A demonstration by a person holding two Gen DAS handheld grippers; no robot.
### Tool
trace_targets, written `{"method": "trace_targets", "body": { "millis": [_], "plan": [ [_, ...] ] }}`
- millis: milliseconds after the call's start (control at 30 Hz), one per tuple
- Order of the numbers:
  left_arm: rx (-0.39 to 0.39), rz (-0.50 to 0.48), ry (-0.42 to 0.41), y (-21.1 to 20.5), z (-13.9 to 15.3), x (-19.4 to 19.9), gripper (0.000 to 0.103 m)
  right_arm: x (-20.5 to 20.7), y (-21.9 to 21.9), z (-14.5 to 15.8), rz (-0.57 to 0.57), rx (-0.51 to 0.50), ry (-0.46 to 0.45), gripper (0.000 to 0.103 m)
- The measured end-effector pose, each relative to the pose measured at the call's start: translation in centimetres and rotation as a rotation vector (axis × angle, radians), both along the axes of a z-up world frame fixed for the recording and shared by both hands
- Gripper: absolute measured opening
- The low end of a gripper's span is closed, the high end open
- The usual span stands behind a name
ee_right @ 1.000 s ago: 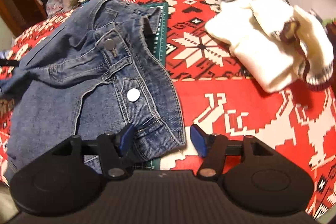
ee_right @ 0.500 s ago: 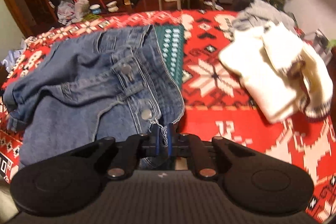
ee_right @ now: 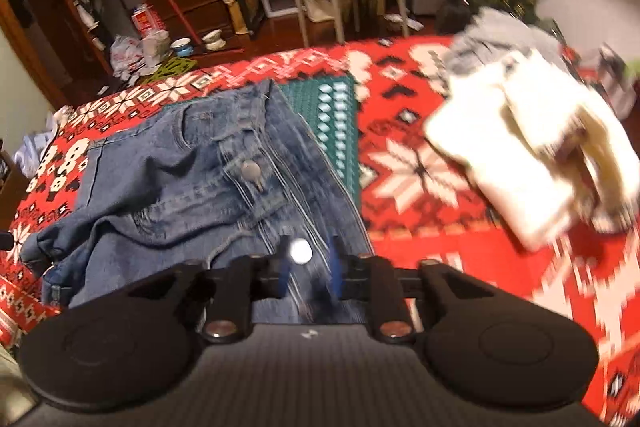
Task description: Fold clothes
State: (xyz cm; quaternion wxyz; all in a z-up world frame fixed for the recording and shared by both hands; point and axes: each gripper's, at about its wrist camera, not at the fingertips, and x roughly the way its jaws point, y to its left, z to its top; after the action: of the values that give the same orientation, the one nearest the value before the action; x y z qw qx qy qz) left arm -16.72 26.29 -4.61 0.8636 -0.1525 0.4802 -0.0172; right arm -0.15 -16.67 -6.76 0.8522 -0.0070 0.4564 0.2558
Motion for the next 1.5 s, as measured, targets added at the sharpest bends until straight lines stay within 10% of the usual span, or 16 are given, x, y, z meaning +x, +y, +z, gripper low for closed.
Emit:
{"method": "trace_targets", "body": {
  "millis": [367, 1100, 1167, 1333, 1500],
  "plan": [
    [0.126, 0.023, -0.100, 0.5, 1.0, 0.9, 0.029, -2.2, -2.6, -4.0, -0.081, 0.053, 0.158, 0.037],
    [0.069, -0.036, -0.099, -2.9, -1.9, 14.7, 0.037, -1.4, -2.5, -5.3, -0.074, 0.111, 0.148, 0.040],
    [0.039, -0.030, -0.075, -3.7, -2.2, 16.8, 0.055, -1.3, -2.5, -5.3, -0.069, 0.114, 0.146, 0.040],
    [-0.083, 0.034, 0.032, -4.6, -3.9, 21.0, 0.060, -1.1, -2.3, -5.4, -0.056, 0.117, 0.141, 0.043],
    [0.038, 0.011, 0.159, -7.5, -5.5, 23.5, 0.061, -0.8, -2.1, -5.5, -0.044, 0.119, 0.136, 0.043]
  ]
}}
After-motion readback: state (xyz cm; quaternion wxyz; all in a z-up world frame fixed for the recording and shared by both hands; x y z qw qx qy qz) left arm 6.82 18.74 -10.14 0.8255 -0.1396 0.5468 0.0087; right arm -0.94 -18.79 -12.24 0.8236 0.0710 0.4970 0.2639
